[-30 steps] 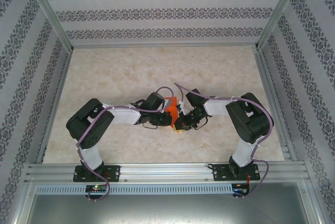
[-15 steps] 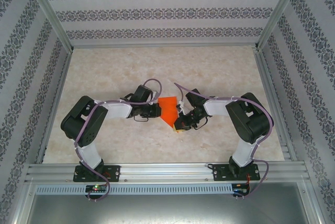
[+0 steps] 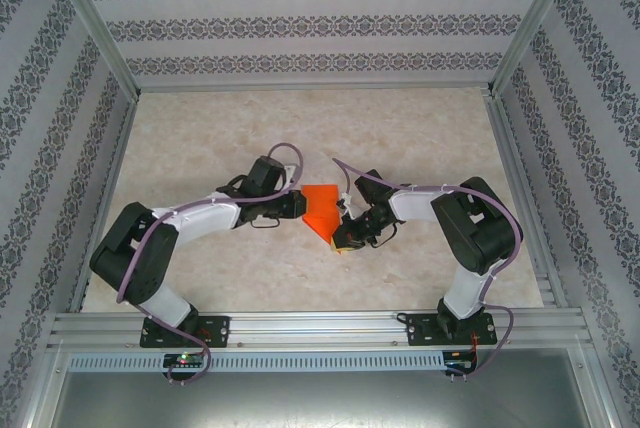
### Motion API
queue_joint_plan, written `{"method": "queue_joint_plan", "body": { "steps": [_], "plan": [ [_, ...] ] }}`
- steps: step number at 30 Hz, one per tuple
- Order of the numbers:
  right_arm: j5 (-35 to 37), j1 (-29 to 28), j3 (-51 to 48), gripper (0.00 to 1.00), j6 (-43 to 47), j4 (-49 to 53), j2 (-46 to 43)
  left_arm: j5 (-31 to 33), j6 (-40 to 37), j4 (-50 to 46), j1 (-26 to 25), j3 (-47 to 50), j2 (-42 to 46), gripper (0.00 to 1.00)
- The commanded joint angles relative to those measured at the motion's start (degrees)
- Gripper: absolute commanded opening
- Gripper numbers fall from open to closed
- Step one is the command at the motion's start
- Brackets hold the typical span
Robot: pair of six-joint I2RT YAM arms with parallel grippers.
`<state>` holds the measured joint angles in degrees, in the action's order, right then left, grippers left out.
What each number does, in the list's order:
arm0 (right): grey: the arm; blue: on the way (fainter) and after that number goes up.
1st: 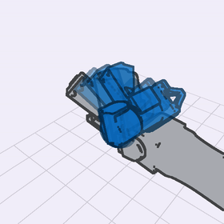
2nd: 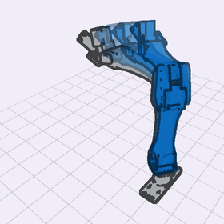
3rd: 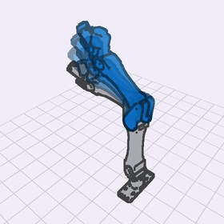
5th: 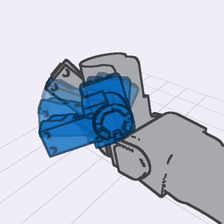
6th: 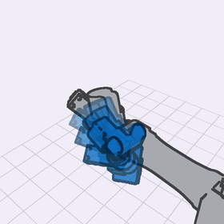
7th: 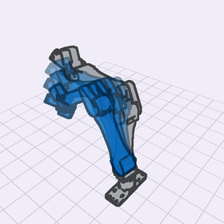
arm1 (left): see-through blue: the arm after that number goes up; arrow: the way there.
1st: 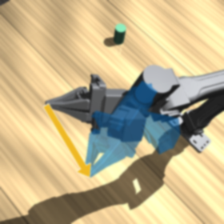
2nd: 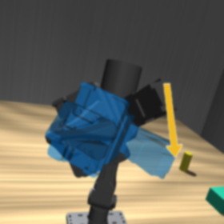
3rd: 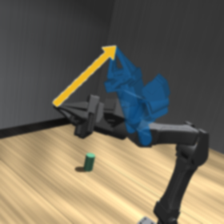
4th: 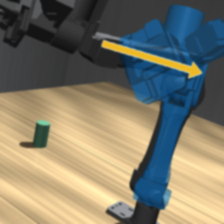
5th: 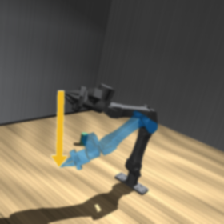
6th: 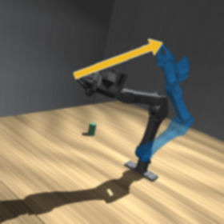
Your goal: Fold a paper plane with a square sheet of paper (fold left side to right side)
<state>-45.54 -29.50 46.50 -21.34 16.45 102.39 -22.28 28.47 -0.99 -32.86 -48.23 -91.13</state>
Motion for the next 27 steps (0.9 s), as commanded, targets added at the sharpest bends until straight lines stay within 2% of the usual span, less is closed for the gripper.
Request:
{"method": "queue_joint_plan", "body": {
  "steps": [1,4,10,15,23,27],
  "plan": [
    [9.75,-0.39,-2.27,0.0,-1.26,5.18,2.29,-1.24,-0.17,-0.15,-3.84,-2.17,-2.69,0.12],
    [9.64,-0.39,-2.11,0.0,-1.43,5.12,2.15,-1.83,-0.26,0.18,-5.91,-4.51,-7.03,0.12],
    [9.25,-0.41,-2.05,0.0,-1.6,5.08,1.21,-0.14,-0.19,-0.06,-6.51,-6.83,-12.48,0.12],
    [8.59,-0.39,-2.69,0.0,-1.84,5.52,-0.68,1.59,-0.24,-0.65,-6.49,-5.9,-14.13,0.11],
    [6.31,-0.68,-1.12,0.0,-6.35,5.17,-10.08,2.77,0.28,-0.02,-6.51,-3.98,-14.7,0.11],
    [6.61,-2.26,1.15,0.0,-8.63,3.82,-9.36,2.62,0.41,0.12,-6.51,-4.16,-14.84,0.1]
  ]
}}
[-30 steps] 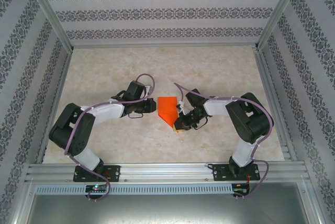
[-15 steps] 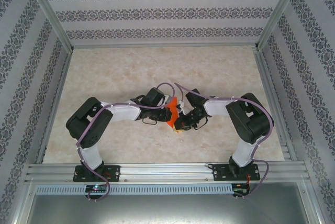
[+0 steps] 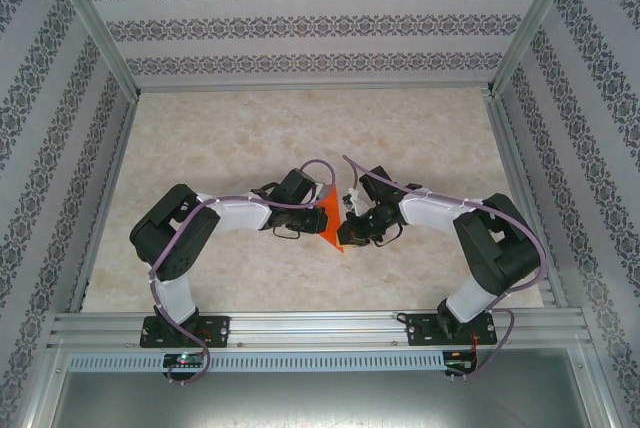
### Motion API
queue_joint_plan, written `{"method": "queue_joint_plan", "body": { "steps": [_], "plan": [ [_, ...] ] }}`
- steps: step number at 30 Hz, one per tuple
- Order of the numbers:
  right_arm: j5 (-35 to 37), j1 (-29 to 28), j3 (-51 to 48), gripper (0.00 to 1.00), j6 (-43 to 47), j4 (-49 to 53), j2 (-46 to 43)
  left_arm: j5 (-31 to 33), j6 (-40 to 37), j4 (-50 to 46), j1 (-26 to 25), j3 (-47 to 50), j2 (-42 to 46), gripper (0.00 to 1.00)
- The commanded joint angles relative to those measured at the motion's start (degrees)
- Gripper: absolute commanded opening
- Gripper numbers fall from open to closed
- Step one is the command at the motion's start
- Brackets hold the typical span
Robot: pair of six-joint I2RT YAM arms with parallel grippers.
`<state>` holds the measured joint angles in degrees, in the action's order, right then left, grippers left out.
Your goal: Fold a paper plane with a square sheet of paper (fold left side to right side)
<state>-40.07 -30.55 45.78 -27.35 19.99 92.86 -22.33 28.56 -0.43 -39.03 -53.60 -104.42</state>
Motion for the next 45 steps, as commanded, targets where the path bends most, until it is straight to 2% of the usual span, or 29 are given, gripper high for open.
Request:
{"method": "queue_joint_plan", "body": {
  "steps": [1,12,33,37,40,45],
  "plan": [
    [1.23,-1.47,2.56,0.0,-2.94,-0.17,0.92,2.67,0.41,-0.37,-0.35,1.21,-1.57,0.1],
    [7.14,-2.35,3.76,0.0,-4.98,-1.44,7.42,3.48,0.01,-0.81,-0.35,1.4,-0.87,0.1],
    [9.39,0.47,-6.05,0.0,-4.32,6.1,-1.34,5.36,-1.4,-2.55,-0.26,0.27,-0.78,0.09],
    [9.03,1.2,-5.7,0.0,-2.25,5.4,-3.6,3.6,-0.84,-2.48,-0.25,-0.89,0.29,0.11],
    [8.1,2.43,-5.26,0.0,-0.05,2.4,-6.52,1.97,-0.3,-3.46,-0.04,-2.95,2.39,0.16],
    [8.43,3.89,-3.58,0.22,4.42,-2.59,-9.51,0.71,1.25,-4.84,1.92,-4.7,8.41,0.29]
  ]
}}
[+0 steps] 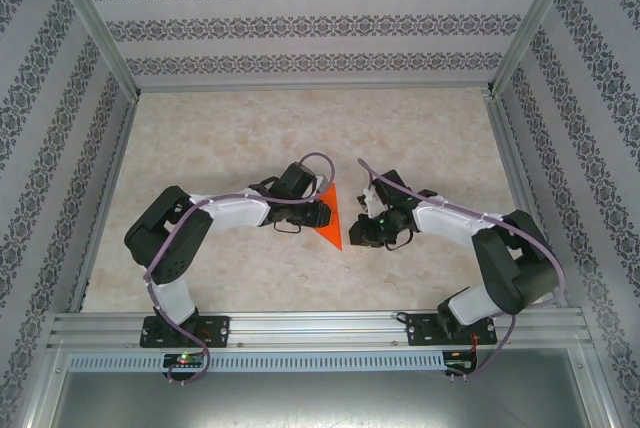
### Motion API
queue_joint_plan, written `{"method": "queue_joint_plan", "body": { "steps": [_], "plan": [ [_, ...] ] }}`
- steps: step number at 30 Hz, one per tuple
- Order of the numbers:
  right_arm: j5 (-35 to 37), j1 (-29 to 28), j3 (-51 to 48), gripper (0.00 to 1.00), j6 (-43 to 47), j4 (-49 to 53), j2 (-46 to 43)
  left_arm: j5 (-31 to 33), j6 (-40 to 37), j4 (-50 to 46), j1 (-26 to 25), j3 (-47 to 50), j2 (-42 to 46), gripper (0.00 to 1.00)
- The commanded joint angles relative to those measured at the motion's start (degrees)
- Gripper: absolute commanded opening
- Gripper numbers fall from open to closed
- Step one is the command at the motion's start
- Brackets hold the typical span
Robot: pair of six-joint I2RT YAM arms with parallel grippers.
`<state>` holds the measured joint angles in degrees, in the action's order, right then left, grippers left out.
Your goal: Fold a paper plane with a square sheet of paper (fold left side to right side)
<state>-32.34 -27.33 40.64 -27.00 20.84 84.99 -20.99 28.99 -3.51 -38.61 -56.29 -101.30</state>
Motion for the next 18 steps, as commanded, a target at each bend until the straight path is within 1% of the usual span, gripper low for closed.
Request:
{"method": "queue_joint_plan", "body": {
  "steps": [1,3,5,8,11,13,15,16,18],
  "plan": [
    [0.83,0.93,1.48,0.27,4.6,-5.39,-1.93,-0.63,1.42,-2.02,2.22,-1.69,6.54,0.32],
    [0.78,1.26,1.28,0.36,5.24,-9.7,-1.94,0.1,2.55,-3.1,3.63,-0.96,8.98,0.38],
    [-0.07,1.4,1.15,0.44,5.81,-13.87,-1.06,1.15,4.07,-4.31,5.18,0.74,11.31,0.42],
    [-3.69,1.28,1.21,0.51,6.36,-19.47,1.23,1.86,7.87,-4.13,7.39,4.77,14.19,0.49],
    [-5.55,0.89,0.49,0.56,6.18,-23.69,3.55,1.34,11.36,-2.82,8.61,8.9,16.08,0.53],
    [-6.17,0.41,1.36,0.55,6.17,-24.35,5.62,0.27,13.03,-1.52,8.83,10.77,16.39,0.56],
    [-6.49,-0.2,2.6,0.5,6.52,-24.1,7.93,-0.64,14.37,-0.51,8.79,12.0,16.12,0.59],
    [-6.28,-0.5,3.21,0.47,6.56,-23.76,9.03,-1.2,14.99,0.1,8.77,12.4,15.98,0.6],
    [-5.27,-0.78,4.02,0.36,6.61,-23.33,10.23,-1.84,15.96,1.18,8.75,13.0,15.4,0.62]
  ]
}}
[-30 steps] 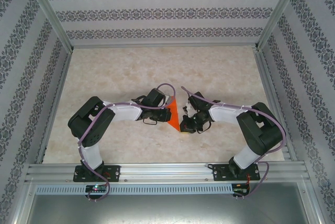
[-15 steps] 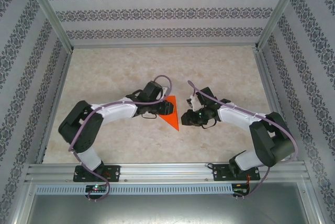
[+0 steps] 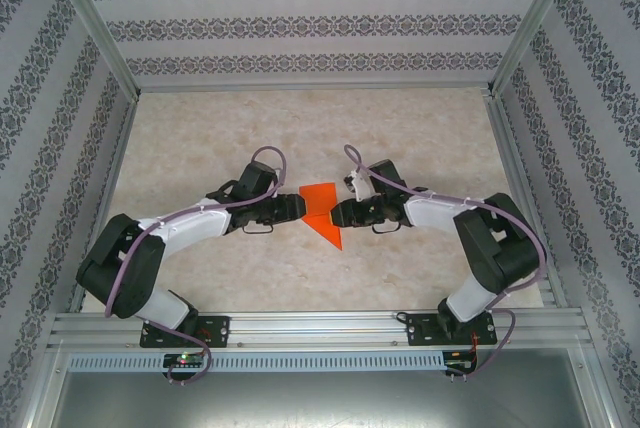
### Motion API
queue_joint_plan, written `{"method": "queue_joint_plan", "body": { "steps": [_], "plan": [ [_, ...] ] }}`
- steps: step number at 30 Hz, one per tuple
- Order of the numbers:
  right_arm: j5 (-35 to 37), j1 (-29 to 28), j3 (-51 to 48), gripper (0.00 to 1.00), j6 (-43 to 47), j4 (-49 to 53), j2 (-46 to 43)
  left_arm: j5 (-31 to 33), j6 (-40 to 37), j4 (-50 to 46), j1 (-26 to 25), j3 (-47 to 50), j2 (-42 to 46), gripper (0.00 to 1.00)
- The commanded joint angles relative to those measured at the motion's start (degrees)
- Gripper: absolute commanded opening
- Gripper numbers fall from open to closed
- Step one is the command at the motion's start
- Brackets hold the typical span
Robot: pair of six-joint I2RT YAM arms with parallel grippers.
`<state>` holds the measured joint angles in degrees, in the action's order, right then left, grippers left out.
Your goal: Fold a paper plane with a square sheet of paper (fold left side to right side)
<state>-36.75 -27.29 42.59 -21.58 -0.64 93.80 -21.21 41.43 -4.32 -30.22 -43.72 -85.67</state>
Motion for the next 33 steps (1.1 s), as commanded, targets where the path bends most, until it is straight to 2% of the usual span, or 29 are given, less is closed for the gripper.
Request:
{"method": "queue_joint_plan", "body": {
  "steps": [1,4,8,11,21,24,27,30,33],
  "plan": [
    [0.31,-0.9,2.43,0.3,1.19,-1.25,1.8,-2.05,3.9,2.41,0.42,0.59,-0.5,0.63],
    [4.64,-1.28,2.87,0.19,1.93,0.88,1.83,-3.32,4.62,3.58,0.38,0.64,-1.88,0.64],
    [6.4,-1.28,2.19,0.03,2.39,1.48,0.79,-5.89,5.55,5.92,0.42,0.3,-4.43,0.65],
    [7.78,-1.28,2.05,0.01,2.84,2.57,0.08,-6.89,6.11,7.58,0.3,-0.07,-5.77,0.65],
    [6.61,-1.21,2.1,0.01,3.23,3.14,0.06,-10.06,7.27,11.55,-0.12,-2.22,-10.29,0.62],
    [6.76,-1.19,1.98,0.01,3.28,3.37,0.0,-10.86,7.52,12.72,-0.39,-3.22,-11.93,0.57],
    [6.93,-1.17,1.67,0.03,3.4,3.37,-0.6,-11.76,8.29,14.84,-0.62,-4.23,-13.46,0.46],
    [8.2,-1.19,1.22,0.11,3.6,4.01,-2.19,-12.4,8.82,15.86,-0.89,-5.6,-14.51,0.33],
    [11.01,-1.12,0.42,0.26,4.13,5.28,-5.85,-12.45,8.75,15.74,-1.16,-6.3,-14.31,0.28]
  ]
}}
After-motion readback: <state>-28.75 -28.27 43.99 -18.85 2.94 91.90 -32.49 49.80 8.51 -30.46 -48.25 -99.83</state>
